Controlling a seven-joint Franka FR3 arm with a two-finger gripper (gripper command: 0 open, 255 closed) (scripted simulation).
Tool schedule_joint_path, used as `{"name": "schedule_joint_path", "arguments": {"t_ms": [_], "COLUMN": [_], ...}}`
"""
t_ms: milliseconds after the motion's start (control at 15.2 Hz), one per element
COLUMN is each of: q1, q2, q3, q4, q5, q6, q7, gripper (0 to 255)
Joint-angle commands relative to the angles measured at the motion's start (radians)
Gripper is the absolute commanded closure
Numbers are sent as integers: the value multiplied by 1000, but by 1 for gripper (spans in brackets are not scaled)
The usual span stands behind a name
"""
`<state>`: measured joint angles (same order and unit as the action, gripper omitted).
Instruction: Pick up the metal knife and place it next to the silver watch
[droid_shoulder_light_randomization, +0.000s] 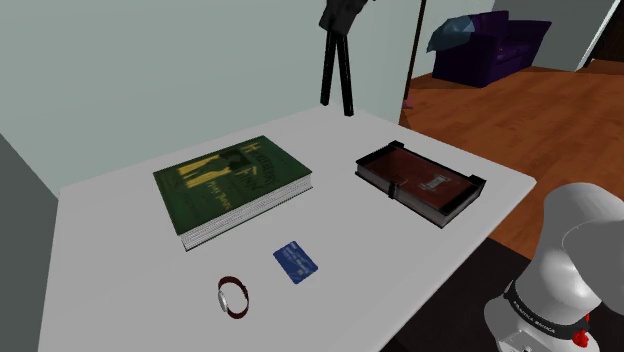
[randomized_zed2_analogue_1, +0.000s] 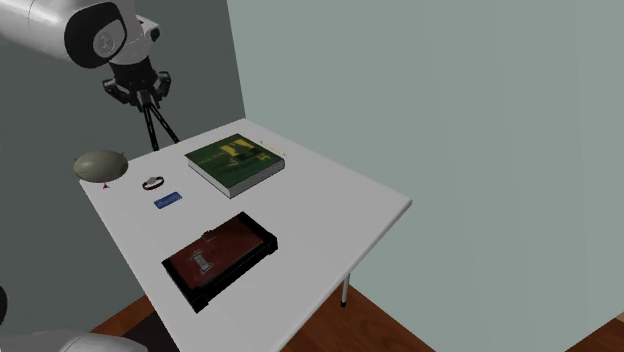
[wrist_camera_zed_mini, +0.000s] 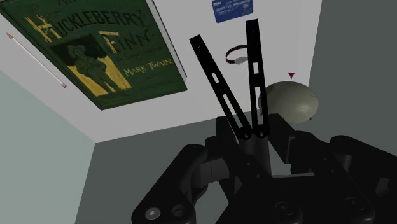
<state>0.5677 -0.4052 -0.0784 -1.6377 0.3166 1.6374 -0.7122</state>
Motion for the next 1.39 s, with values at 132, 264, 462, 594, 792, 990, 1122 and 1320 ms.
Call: {"name": "schedule_joint_path", "arguments": {"t_ms": [132, 264, 462, 594, 792, 990, 1122, 1320], "q1": [20, 30, 46, 58, 74, 74, 74, 75], "q2": [28, 49, 90, 125, 179, 140, 116, 84], "q3": [74, 112, 170, 210, 263, 260, 258, 256], "q4": [68, 110, 184, 243, 332, 242, 187, 109], "q5": [-10, -17, -35, -51, -80, -72, -67, -60], "q6": [-9, -14, -26, -37, -55, -6, 25, 70], "q7": [101, 153, 232, 287, 358, 344, 336, 323], "gripper": [255, 255, 255, 255, 255, 255, 255, 255]}}
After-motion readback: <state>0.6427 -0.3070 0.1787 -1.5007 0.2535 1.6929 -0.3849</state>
